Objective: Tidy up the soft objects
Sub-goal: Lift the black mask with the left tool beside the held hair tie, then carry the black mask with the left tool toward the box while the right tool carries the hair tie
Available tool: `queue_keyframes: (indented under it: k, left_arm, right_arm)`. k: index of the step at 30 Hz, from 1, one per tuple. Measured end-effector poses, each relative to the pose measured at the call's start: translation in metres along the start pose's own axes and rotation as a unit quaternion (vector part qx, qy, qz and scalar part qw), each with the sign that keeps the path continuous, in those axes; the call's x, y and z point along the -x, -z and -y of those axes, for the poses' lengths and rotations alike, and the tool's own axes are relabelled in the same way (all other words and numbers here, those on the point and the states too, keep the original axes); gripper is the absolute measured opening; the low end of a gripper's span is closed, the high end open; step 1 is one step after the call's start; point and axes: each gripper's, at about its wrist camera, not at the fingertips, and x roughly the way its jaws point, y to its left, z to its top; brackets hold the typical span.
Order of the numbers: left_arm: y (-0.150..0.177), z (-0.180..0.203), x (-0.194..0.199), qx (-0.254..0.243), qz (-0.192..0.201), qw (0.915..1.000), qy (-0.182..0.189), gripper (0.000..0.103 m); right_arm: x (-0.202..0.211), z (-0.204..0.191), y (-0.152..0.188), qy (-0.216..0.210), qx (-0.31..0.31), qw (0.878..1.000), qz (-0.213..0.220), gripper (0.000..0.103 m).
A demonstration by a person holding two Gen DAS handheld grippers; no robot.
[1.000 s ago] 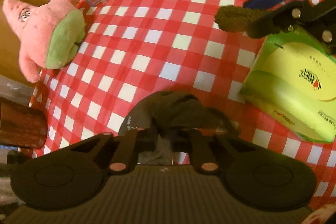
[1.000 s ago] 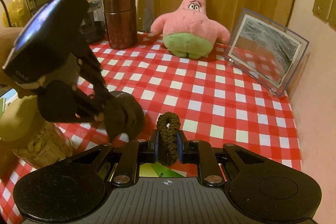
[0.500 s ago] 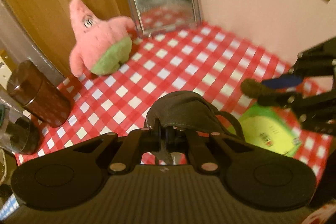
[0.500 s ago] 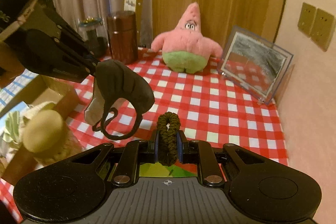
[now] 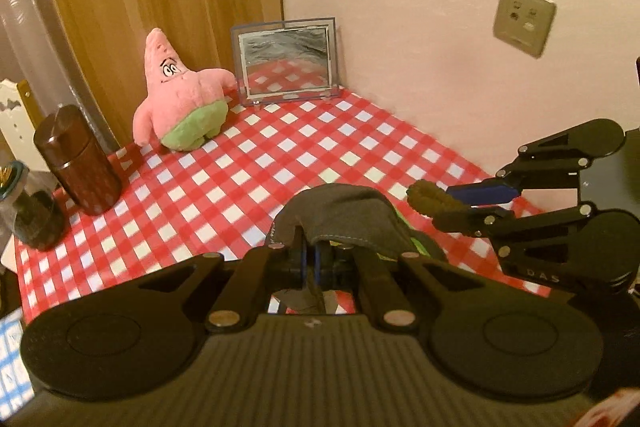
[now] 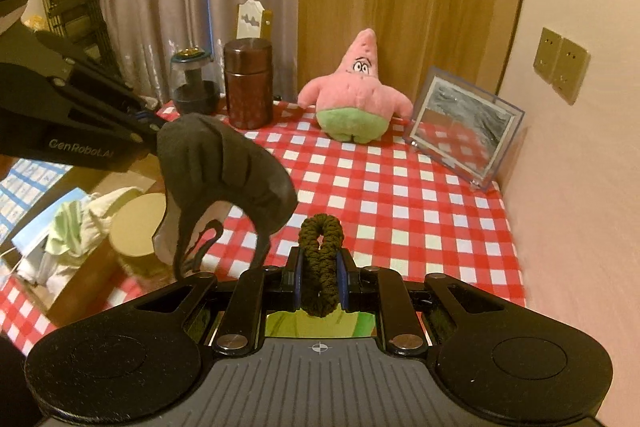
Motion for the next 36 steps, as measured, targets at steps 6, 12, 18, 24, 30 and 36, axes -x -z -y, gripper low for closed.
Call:
queue_keyframes:
  k: [6,12,18,24,30,36]
  left_arm:
    - [0.027,0.019,0.033,0.031,0.018,0.9993,0.012,0.003]
    - [0.058,0.035,0.058,0.057,0.029,0.9977,0.021,0.003]
    - [0.086,0.044,0.083,0.086,0.044,0.995,0.028,0.003]
    - [0.11,0.045,0.111,0.106,0.058,0.9925,0.017,0.003]
    - [0.135,0.038,0.141,0.137,0.071,0.988,-0.001,0.003]
    - [0.158,0.019,0.174,0.167,0.085,0.9817,-0.035,0.003]
  right_arm:
    - [0.027,-0.019,0.015,-0.01,0.0,1.0,0.004,0.017]
    - [0.043,-0.036,0.031,-0.015,-0.001,1.0,0.007,0.017]
    - [0.059,-0.05,0.045,-0.021,-0.018,1.0,0.009,0.017]
    - [0.08,-0.068,0.05,-0.024,-0.029,0.999,0.025,0.017]
    - [0.094,-0.084,0.049,-0.042,-0.049,0.997,0.037,0.017]
    - [0.097,-0.103,0.041,-0.065,-0.052,0.996,0.039,0.017]
